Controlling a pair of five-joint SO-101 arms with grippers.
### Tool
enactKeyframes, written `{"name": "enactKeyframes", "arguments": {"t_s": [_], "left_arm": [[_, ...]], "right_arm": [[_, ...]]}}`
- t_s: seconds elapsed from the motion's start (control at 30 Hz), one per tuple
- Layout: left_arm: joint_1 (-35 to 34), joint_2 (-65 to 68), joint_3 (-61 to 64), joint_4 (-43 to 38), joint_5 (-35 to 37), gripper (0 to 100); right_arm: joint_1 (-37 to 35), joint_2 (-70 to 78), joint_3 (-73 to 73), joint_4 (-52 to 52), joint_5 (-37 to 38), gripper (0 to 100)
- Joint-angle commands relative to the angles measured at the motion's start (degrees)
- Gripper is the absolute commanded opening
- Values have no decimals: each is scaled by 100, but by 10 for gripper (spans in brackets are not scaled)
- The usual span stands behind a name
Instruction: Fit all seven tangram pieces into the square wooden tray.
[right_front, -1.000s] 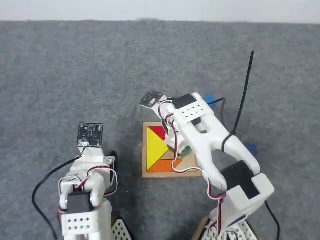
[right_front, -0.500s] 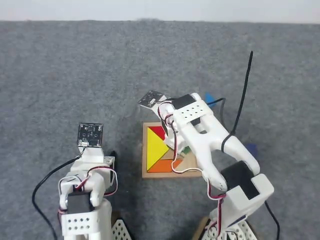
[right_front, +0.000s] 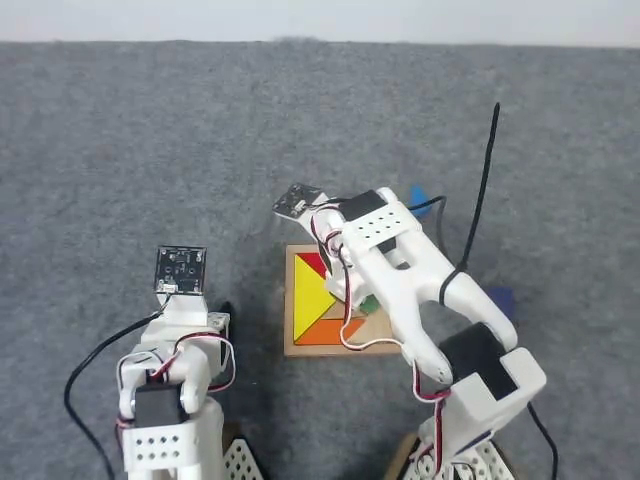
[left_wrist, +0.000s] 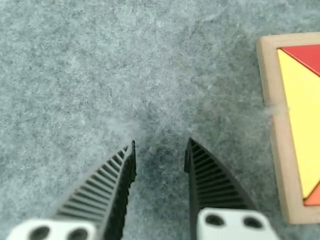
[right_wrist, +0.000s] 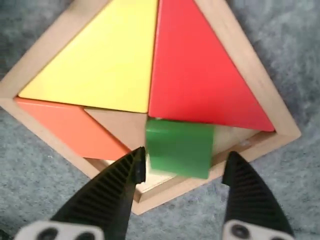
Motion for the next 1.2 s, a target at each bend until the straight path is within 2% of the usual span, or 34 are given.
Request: {"name": "enactKeyframes", "arguments": {"t_s": [0.0,0.13,0.23,0.37,0.47,0.6,0.7,0.8,0.97,1.17], "left_arm": [[35,-62,-66,35,-53,150],[35,-62,-66,35,-53,150],[35,-62,-66,35,-53,150],[35,-62,-66,35,-53,150],[35,-62,-66,35,-53,150],[35,-62,-66,35,-53,150],[35,-62,-66,35,-53,150],[35,-62,-66,35,-53,150],[35,-62,-66,35,-53,150],[35,-62,-66,35,-53,150]], "right_arm": [[-66,-365,-299,-22,-35,262],[-40,-409,-325,-4,-26,251],[66,-585,-475,198,114,198],[611,-1253,-510,136,105,111],[1156,-1631,-527,-215,-185,60],[1613,-1429,-905,-233,-440,16],[1877,-910,-1538,101,-448,37],[2079,-233,-2312,444,-466,110],[2114,1077,-3631,479,-1011,217],[2035,2738,-5380,796,-1160,229]]}}
